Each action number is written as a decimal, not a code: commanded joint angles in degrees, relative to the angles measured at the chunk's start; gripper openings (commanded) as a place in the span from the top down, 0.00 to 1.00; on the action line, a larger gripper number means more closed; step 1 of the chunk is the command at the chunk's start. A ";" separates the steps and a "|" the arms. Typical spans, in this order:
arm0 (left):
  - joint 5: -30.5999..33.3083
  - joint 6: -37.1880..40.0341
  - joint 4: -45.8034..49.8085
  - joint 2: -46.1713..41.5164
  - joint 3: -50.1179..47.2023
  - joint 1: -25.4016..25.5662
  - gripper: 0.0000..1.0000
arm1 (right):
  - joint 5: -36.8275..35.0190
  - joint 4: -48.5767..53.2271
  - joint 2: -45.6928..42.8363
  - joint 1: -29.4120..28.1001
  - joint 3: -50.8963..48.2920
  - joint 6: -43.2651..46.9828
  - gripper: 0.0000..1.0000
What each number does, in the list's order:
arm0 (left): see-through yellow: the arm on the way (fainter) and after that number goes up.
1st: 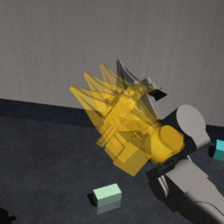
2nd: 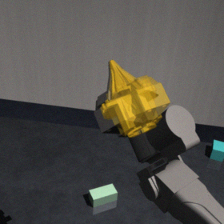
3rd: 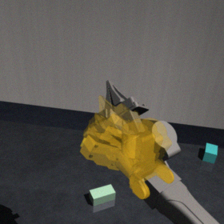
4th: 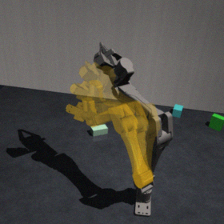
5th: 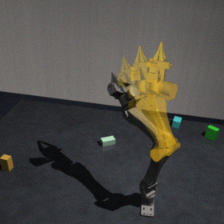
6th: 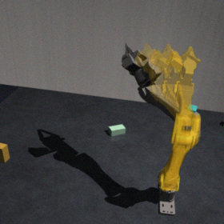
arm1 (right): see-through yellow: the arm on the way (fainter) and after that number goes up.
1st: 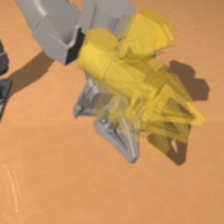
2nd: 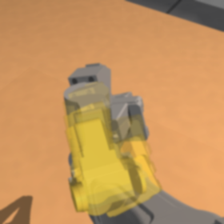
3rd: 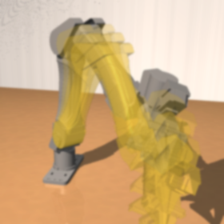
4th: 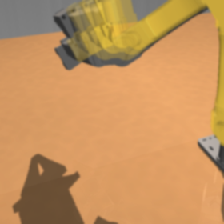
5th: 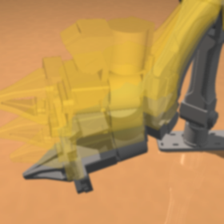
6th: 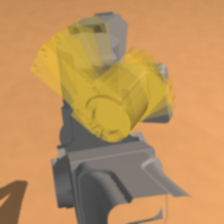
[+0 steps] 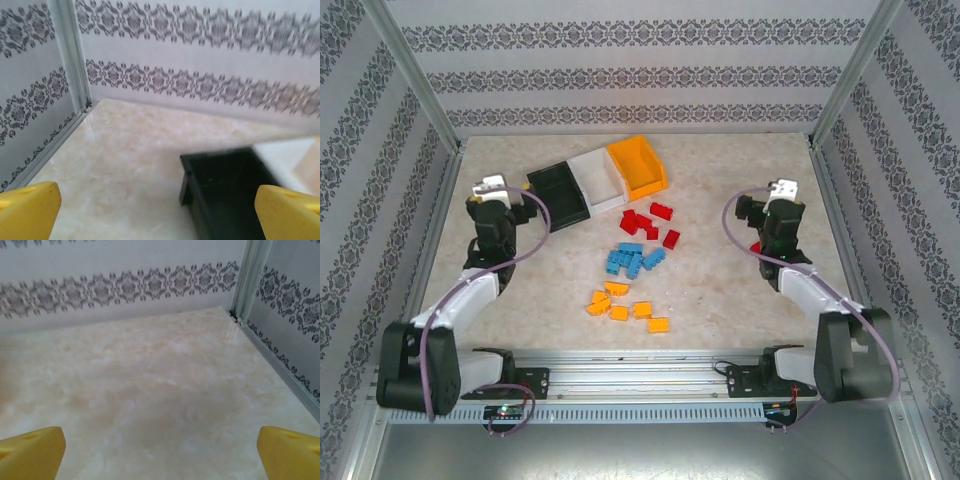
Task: Sort the legos into containers by color
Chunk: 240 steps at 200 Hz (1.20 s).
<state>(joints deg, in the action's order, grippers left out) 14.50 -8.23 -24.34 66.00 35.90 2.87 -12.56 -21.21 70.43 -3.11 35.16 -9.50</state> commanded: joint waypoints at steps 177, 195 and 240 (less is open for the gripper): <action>-33.26 -4.21 60.77 4.27 18.33 4.63 0.00 | 6.06 57.98 21.91 5.58 27.13 -28.24 0.20; -33.26 -3.82 60.85 4.61 18.49 4.65 0.00 | 6.73 57.20 24.36 5.58 27.58 -29.27 0.28; -32.40 -3.82 60.37 3.48 18.08 4.68 0.00 | 7.45 55.01 27.67 5.58 26.75 -31.02 0.34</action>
<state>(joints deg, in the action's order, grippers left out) -17.82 -13.63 34.54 70.76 53.56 7.18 -6.33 34.94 96.31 2.15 61.25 -38.70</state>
